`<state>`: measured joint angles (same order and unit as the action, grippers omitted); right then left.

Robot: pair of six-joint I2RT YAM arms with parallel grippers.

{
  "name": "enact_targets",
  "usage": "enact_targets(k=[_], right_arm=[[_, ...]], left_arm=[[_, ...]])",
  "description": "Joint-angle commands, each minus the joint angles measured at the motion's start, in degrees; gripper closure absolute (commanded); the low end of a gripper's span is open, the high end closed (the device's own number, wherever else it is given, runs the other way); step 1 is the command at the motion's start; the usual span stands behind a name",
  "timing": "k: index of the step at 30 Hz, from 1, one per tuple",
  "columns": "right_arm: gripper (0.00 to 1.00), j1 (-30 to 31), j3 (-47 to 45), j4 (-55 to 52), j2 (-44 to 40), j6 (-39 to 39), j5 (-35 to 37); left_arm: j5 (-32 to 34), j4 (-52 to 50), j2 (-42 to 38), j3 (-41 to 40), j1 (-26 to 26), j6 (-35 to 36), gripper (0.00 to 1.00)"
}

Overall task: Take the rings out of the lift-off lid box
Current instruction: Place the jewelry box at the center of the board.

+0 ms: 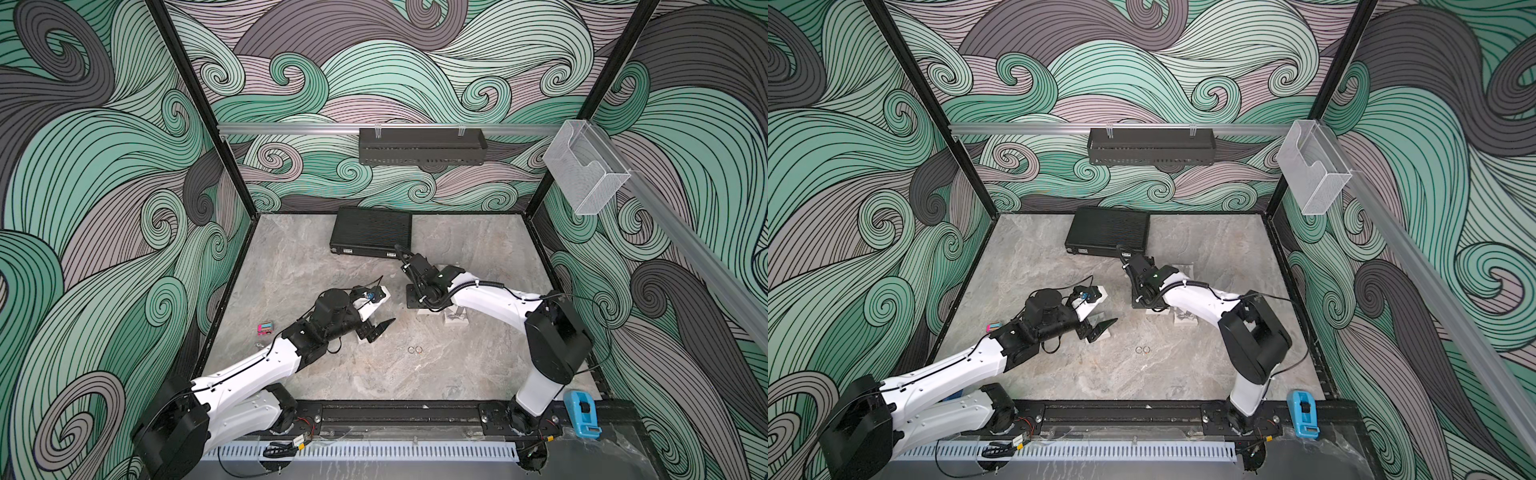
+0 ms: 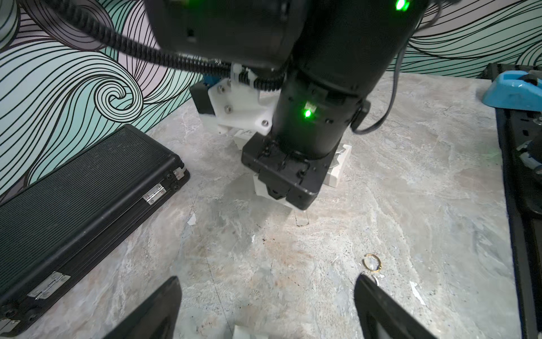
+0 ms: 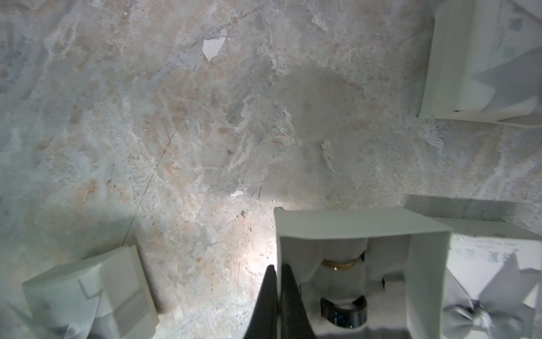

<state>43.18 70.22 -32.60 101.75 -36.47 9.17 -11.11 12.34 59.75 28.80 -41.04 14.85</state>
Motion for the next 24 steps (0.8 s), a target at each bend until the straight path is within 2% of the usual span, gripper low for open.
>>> enact_targets(k=[1, 8, 10, 17, 21, 24], right_arm=[[1.00, 1.06, 2.51, 1.41, 2.72, -0.42, 4.02], [1.00, 1.47, 2.82, 1.30, 5.10, 0.86, 4.28], [1.00, 1.56, 2.73, 1.85, 5.45, 3.78, 3.83], [1.00, 2.96, -3.85, 10.73, 0.12, 24.09, -3.50], [1.00, 2.96, -1.97, 4.51, 0.32, 38.35, -8.11], [1.00, 2.88, 0.23, 0.52, 1.22, 45.28, -9.00]], left_arm=[[0.61, -1.68, -0.68, 0.21, 0.26, -1.05, 0.07], [2.43, -2.35, -0.85, 0.30, 0.26, -0.79, 0.07], [2.98, -3.03, -1.24, 0.30, 0.26, -0.70, 0.07], [4.80, -6.79, -4.64, -0.28, 0.26, -1.38, 0.07], [5.48, -6.97, -6.43, -2.12, 0.25, -1.89, 0.07], [5.23, -7.17, -7.35, -2.94, 0.26, -2.09, 0.07]])
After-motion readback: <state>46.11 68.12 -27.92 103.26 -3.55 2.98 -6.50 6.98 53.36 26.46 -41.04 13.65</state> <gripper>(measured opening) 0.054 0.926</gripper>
